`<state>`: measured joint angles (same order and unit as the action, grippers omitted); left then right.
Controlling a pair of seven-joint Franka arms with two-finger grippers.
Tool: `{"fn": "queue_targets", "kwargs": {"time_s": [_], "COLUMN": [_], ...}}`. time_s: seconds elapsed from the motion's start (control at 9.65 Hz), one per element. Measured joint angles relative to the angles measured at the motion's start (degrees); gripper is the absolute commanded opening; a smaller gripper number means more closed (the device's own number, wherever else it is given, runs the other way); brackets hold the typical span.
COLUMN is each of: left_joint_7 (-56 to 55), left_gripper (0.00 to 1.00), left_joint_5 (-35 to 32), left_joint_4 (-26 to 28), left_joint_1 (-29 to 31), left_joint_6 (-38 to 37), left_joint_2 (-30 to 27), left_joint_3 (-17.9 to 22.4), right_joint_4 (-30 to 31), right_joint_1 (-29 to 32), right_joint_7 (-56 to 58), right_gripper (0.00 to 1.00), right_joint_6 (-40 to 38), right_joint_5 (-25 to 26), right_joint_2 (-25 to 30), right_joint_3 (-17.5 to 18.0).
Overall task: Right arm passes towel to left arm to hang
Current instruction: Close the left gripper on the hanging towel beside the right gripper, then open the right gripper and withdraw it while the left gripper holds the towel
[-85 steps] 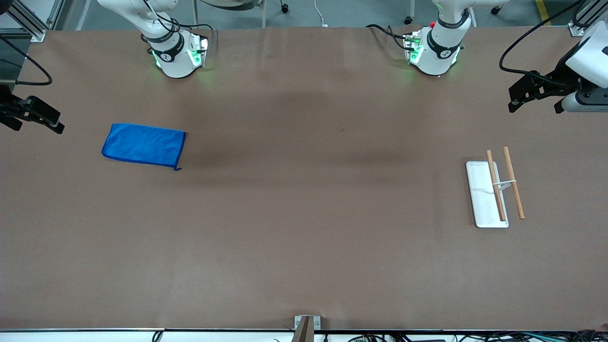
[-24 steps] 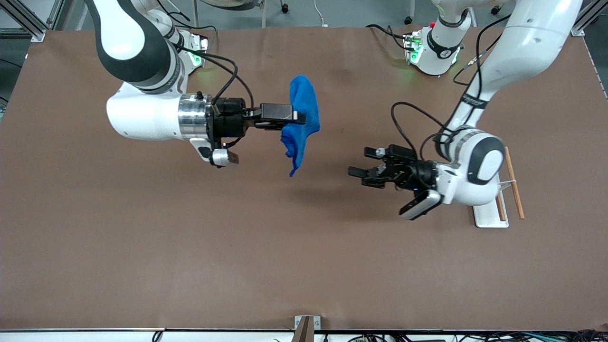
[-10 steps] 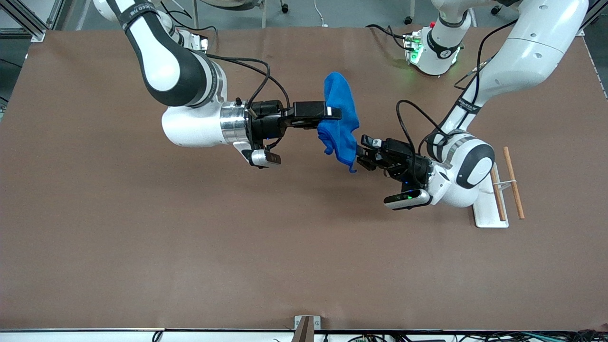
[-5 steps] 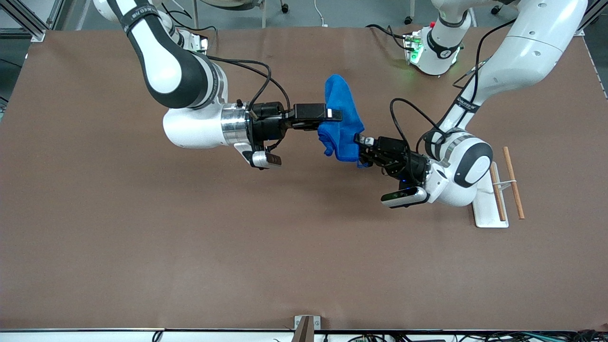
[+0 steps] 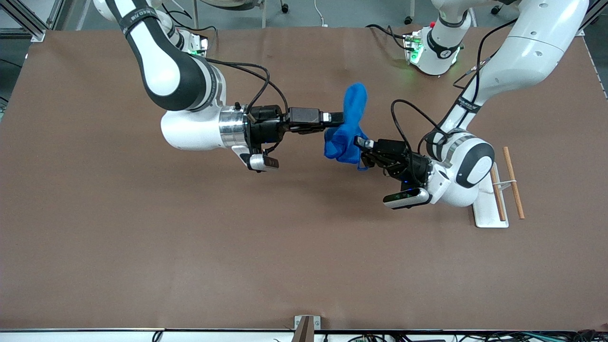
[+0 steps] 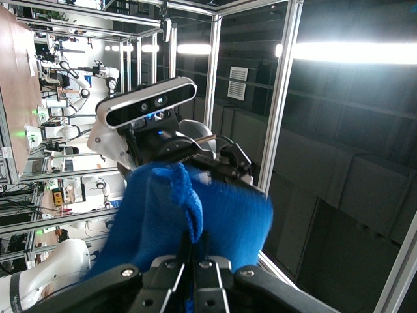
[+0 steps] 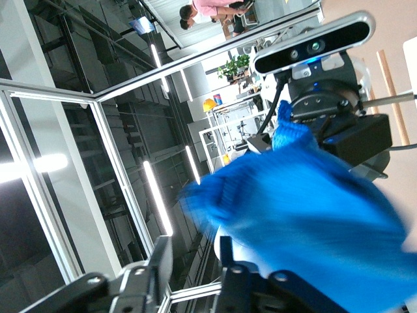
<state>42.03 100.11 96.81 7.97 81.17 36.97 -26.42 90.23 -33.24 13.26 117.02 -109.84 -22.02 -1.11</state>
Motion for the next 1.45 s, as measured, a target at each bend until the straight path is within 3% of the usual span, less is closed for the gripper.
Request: {"fn": "queue_targets", "kwargs": {"time_s": [0.52, 0.73, 1.04, 1.24, 1.45], "left_joint_7": [-0.09, -4.25, -16.5, -29.3, -43.23], "left_gripper": [0.0, 0.0, 0.0, 0.0, 0.0], "left_joint_5": [0.0, -0.06, -1.46, -11.86, -25.39], "left_joint_4": [0.01, 0.78, 1.99, 2.4, 2.45], "left_joint_1": [0.56, 1.83, 1.76, 1.28, 2.37], "left_joint_6": [0.69, 6.35, 19.2, 27.71, 29.96], "left_joint_2": [-0.04, -2.29, -9.58, -13.36, -16.67], "left_joint_3": [0.41, 0.39, 0.17, -0.15, 0.25], "right_joint_4": [-0.65, 0.38, 5.62, 6.04, 2.38], "right_joint_1": [10.22, 14.46, 22.55, 28.78, 34.67], "right_joint_7": [-0.08, -0.22, -0.2, -0.12, 0.6], "right_gripper": [1.0, 1.0, 1.0, 1.0, 1.0], "right_joint_6": [-0.54, -0.8, -0.92, -4.1, -8.65], "right_joint_5": [33.37, 46.36, 60.54, 71.44, 85.85], "right_joint_2": [0.66, 1.79, 6.3, 8.59, 9.48], "right_joint_3": [-0.45, -0.57, -0.89, -1.3, -1.4]}}
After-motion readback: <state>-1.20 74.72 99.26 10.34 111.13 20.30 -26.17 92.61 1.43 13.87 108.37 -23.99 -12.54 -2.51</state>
